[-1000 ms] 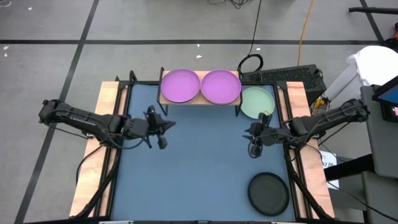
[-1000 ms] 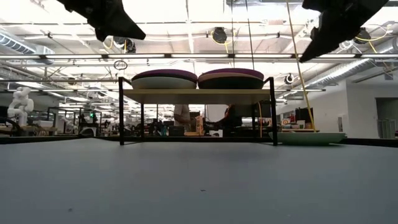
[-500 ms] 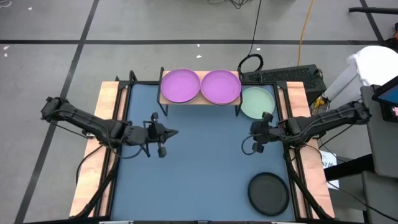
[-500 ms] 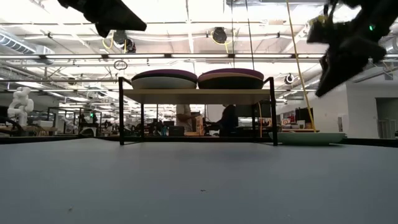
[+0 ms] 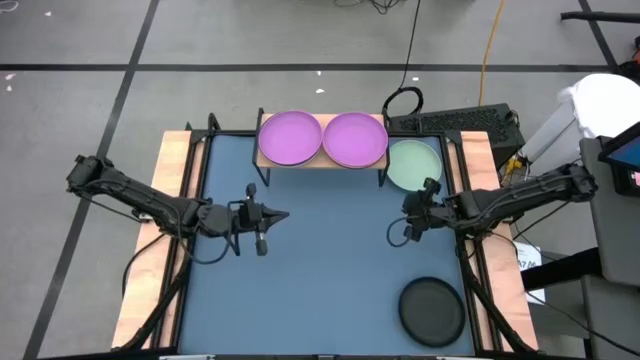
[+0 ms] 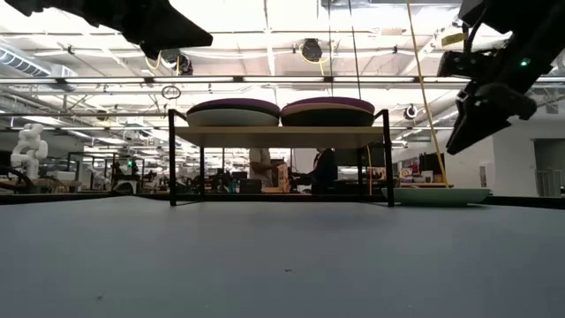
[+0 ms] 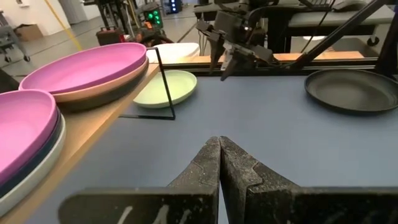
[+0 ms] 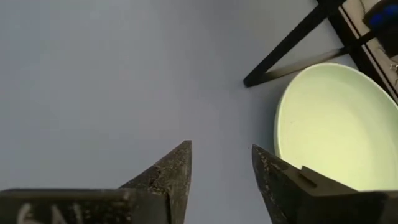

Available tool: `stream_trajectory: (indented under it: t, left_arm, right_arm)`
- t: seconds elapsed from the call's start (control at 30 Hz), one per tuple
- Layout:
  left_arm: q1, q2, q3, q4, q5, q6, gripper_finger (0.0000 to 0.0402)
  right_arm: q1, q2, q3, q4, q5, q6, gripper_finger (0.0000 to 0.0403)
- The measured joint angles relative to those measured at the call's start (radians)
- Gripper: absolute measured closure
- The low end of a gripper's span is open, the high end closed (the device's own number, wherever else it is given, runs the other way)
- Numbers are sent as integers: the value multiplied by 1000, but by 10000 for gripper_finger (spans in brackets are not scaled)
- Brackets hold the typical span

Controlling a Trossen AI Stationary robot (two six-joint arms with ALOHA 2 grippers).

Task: Place and stack plates onto a shelf
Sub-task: Stack the green plate on top of the purple plate on the shelf

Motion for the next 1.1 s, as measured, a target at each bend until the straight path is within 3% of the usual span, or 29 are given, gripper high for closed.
stream_trajectory:
  t: [0.47,0.7,0.83,1.1]
  left_arm:
    - [0,0,0,-1,3,-14,398]
    - [0,0,0,-3,3,-14,398]
    - [0,0,0,-8,3,-13,398]
    - [0,0,0,-10,3,-6,398]
  right_arm:
    - [-115,123,0,85,4,-37,246]
    - [-189,174,0,85,9,-56,211]
    - [-225,207,0,89,82,-62,192]
    - [-291,293,0,129,69,-105,186]
